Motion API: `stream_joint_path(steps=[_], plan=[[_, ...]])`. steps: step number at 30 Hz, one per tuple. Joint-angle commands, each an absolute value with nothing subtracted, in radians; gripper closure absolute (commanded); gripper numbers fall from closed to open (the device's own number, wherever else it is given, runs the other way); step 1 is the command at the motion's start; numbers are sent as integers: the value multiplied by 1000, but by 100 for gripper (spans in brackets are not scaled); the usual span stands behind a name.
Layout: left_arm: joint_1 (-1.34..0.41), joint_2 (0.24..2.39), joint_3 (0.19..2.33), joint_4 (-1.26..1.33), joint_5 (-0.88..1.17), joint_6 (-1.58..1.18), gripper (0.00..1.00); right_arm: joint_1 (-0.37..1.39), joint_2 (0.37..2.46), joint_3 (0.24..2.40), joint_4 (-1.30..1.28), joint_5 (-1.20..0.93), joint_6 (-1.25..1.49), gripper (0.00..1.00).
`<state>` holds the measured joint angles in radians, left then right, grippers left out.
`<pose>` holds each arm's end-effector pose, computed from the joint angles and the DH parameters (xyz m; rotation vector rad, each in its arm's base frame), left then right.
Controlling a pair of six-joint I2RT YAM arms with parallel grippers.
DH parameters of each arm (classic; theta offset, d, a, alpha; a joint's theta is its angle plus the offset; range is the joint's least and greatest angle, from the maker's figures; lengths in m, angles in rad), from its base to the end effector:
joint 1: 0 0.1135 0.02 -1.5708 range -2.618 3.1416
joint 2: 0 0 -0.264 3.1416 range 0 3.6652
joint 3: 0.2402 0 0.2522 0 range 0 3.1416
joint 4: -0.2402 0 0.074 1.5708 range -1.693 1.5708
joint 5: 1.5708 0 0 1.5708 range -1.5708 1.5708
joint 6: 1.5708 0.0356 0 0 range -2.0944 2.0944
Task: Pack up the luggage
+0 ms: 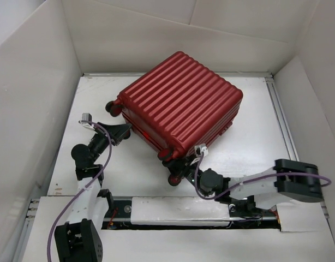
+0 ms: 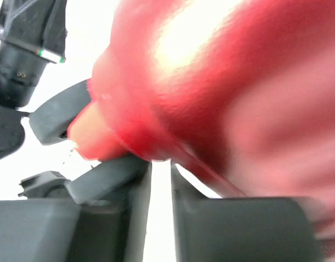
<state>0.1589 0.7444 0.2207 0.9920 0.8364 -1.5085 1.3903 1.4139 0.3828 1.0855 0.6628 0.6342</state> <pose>0.1575 -0.0015 0.2660 -0.2979 1.4129 -1.5953 0.0679 0.2499 0.2005 -0.0483 1.6343 1.0958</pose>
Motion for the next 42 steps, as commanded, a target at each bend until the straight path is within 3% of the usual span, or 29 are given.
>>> stream_joint_path(steps=[1, 3, 4, 5, 6, 10, 11, 15, 18, 23, 27, 31, 33, 38, 39, 40, 42], plan=[[160, 730, 245, 926, 940, -1395, 100, 1373, 1203, 415, 962, 735, 673, 69], [160, 697, 287, 815, 962, -1222, 100, 1373, 1113, 514, 515, 717, 699, 36], [160, 683, 338, 745, 971, -1148, 100, 1373, 1053, 540, 405, 703, 699, 31], [160, 664, 365, 603, 971, -1079, 98, 1373, 1028, 555, 320, 692, 699, 28], [160, 622, 405, 544, 971, -968, 84, 1384, 975, 555, 219, 657, 690, 25], [134, 516, 477, 313, 957, -812, 54, 1393, 861, 522, -27, 644, 702, 19], [133, 499, 491, 289, 957, -763, 42, 1393, 795, 511, -91, 672, 751, 17], [133, 465, 491, 293, 983, -727, 28, 1393, 623, 511, -265, 814, 770, 14], [133, 485, 532, 308, 963, -718, 25, 1323, 577, 557, -279, 839, 643, 13], [133, 728, 678, 308, 930, -669, 25, 982, 673, 733, -319, 597, 456, 14], [33, 756, 803, 308, 813, -669, 23, 798, 739, 796, -319, 480, 399, 16], [-64, 817, 1114, 158, 678, -589, 23, 638, 741, 808, -310, 428, 387, 16], [-64, 862, 1193, 38, 655, -531, 26, 531, 741, 818, -301, 361, 365, 16], [-74, 1013, 1250, 11, 584, -502, 30, 397, 750, 755, -232, 239, 365, 22], [-128, 1056, 1338, -41, 557, -483, 31, 385, 762, 755, -232, 223, 365, 22], [-363, 1119, 1385, -108, 279, -392, 31, 376, 778, 755, -223, 210, 365, 22], [-673, 1210, 1565, -209, -67, -312, 31, 376, 788, 768, -232, 219, 365, 22]])
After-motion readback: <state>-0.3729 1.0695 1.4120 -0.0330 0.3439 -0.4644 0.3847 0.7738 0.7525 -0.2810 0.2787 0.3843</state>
